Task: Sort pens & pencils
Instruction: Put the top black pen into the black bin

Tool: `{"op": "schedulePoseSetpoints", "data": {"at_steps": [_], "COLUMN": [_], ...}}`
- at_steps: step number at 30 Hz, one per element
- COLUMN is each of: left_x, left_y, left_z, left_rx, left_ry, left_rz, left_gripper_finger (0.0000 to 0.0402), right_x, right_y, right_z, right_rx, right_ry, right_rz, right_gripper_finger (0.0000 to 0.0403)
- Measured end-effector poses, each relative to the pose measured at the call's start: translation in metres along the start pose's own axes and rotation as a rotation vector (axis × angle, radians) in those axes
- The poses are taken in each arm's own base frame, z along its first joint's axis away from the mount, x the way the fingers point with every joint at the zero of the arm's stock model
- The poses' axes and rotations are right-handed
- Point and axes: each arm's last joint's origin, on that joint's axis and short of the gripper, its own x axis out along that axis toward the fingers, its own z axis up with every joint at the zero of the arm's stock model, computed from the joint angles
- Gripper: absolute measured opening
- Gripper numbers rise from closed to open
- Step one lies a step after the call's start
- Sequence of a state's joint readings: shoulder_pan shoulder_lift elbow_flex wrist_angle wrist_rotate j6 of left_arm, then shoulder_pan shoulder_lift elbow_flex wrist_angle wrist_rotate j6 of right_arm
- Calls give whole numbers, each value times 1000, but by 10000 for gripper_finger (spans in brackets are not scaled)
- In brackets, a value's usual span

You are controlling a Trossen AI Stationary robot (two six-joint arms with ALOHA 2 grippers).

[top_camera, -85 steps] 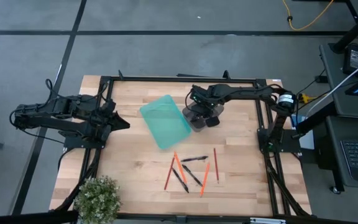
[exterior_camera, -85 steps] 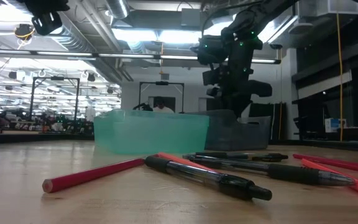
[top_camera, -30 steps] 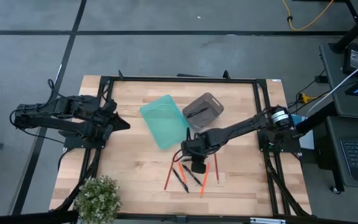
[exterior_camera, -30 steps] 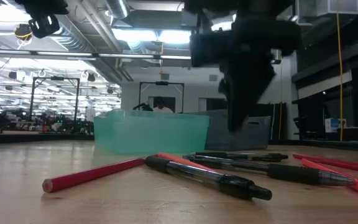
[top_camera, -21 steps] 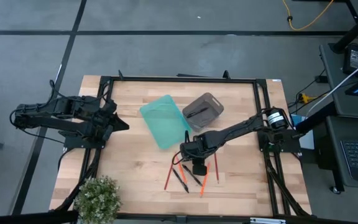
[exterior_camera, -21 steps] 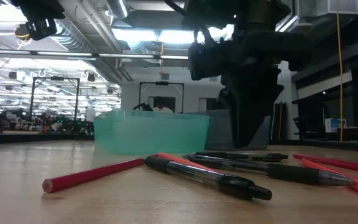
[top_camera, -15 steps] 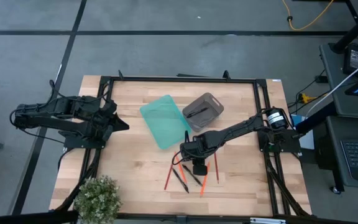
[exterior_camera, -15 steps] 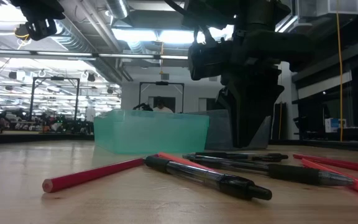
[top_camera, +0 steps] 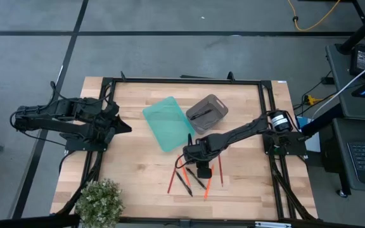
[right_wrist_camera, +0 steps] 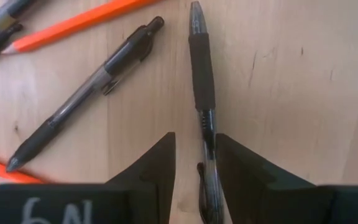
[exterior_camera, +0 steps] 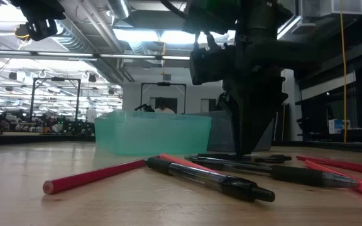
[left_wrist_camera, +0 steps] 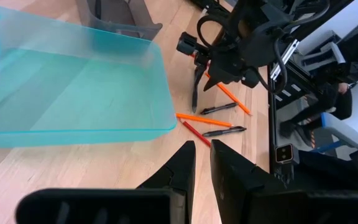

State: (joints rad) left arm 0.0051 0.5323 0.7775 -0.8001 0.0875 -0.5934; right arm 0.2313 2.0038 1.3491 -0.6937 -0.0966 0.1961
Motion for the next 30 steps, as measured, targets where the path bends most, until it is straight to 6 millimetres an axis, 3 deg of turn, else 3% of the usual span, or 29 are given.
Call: {"op": "schedulePoseSetpoints", "data": {"at_steps": [18,30], "left_x": [0,0], "left_y": [0,0], "left_z": [0,0], "left_rx": [-1,-1], "left_ry": [0,1], "left_rz": [0,0], "left_gripper_finger": [43,43], "right_x": [10,11], "right_y": [-3,-3], "right_z": [2,2], "right_rx": [-7,11], "right_ry": [4,9], "right_rz": [-1,-7], "right_gripper_finger": [112,37]}}
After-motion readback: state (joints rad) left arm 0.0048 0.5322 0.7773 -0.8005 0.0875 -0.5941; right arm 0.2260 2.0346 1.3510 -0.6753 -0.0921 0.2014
